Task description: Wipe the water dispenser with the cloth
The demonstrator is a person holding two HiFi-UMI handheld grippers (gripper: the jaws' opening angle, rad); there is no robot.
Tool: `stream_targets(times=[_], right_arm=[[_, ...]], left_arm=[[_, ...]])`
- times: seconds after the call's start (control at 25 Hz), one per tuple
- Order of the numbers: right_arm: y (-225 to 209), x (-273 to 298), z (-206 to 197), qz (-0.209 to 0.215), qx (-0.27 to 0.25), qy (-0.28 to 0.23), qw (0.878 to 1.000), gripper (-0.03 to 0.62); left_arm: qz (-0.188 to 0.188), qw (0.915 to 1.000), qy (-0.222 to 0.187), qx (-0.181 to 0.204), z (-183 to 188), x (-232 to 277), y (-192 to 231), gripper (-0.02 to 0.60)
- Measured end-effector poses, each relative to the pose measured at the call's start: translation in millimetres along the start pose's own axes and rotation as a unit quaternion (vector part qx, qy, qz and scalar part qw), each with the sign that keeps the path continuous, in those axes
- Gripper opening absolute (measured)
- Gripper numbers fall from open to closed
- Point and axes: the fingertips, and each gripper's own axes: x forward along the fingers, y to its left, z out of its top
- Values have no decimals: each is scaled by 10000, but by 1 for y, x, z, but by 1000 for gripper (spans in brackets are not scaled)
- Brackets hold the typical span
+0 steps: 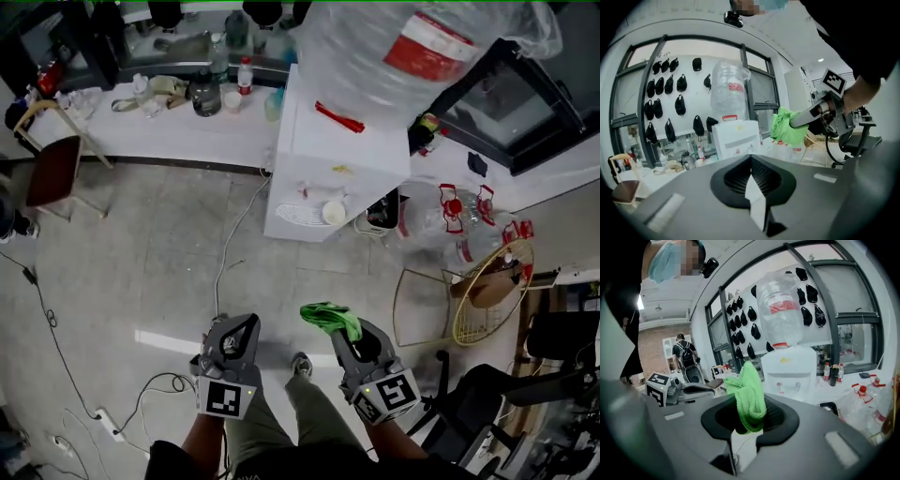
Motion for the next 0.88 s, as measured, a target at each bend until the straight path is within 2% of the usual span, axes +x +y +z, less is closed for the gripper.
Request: stream_targets(times=[0.24, 0.36, 0.48, 0.56, 0.72, 0.88], right_arm=[[4, -50, 59, 19, -207, -494, 9986, 95], [-1, -68, 74, 62, -291, -742, 9968, 95], [-5, -86, 79, -4, -364, -793, 9962, 95], [-6, -95, 86, -7, -382, -906, 9952, 95], [-7, -109, 102, 104, -519, -1049, 9931, 94], [-11, -120, 103, 210, -610, -1101, 9918, 92]], left_arm=[[90, 9999, -87, 112, 73, -21, -12, 2], [112, 9994, -178, 286, 104, -25, -20, 2], [35, 9991, -183, 371, 121, -30, -34, 2], [-10, 9982, -228, 561, 127, -32, -42, 2], [85, 9980, -404, 478, 151, -36, -57, 2], [216, 9972, -460, 554, 164, -42, -66, 2]])
